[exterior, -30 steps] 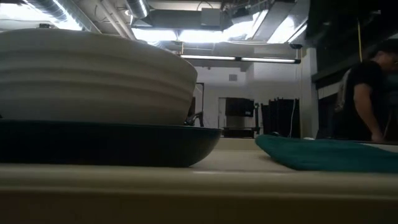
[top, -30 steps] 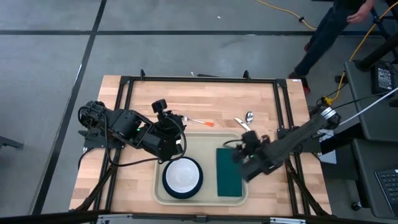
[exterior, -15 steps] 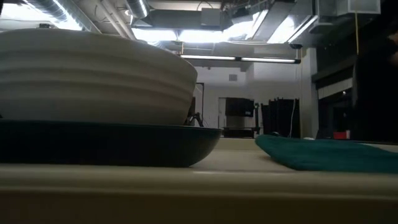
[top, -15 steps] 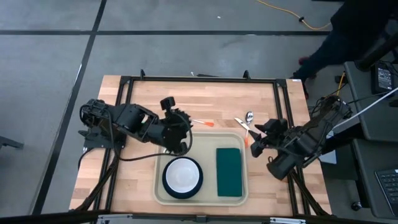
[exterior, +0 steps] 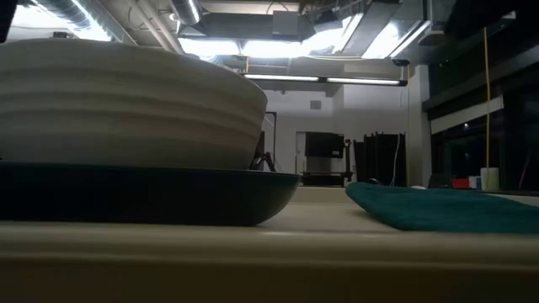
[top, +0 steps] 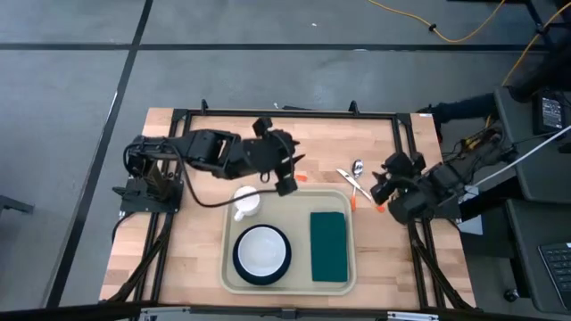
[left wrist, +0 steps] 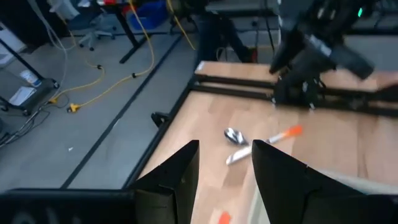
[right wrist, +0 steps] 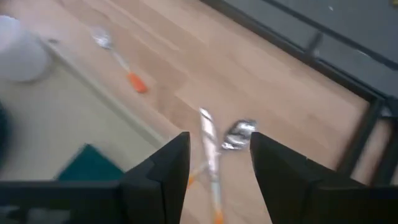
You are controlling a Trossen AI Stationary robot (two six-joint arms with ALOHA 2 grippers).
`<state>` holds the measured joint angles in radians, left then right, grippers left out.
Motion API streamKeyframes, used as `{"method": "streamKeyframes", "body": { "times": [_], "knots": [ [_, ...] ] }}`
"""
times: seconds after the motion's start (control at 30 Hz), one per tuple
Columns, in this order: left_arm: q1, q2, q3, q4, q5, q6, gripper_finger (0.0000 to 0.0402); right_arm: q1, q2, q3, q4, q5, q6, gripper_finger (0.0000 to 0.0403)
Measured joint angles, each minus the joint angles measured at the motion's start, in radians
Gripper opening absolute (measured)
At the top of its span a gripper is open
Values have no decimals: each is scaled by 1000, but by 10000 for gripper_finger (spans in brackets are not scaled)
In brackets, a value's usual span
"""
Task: Set up tray
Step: Put the orange knife on top of the dark green napkin
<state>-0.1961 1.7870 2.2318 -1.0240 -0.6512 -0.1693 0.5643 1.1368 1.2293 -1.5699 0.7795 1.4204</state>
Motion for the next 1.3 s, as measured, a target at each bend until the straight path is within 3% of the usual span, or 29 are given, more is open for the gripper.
{"method": "streamKeyframes", "body": {
  "times": [0.2,0.4,0.77,0.93,1.3],
  "knots": [
    [55,0,0,22,16,-5,143,-153,-92,-108,22,-156,-106,175],
    [108,0,0,19,33,75,143,-307,-131,-214,183,-299,-244,183],
    [196,0,0,-37,142,191,143,-588,-50,-358,297,-561,-430,275],
    [225,0,0,-66,161,193,143,-628,19,-374,423,-626,-518,284],
    [239,0,0,-89,181,225,143,-633,163,-388,446,-644,-615,284]
  ]
}}
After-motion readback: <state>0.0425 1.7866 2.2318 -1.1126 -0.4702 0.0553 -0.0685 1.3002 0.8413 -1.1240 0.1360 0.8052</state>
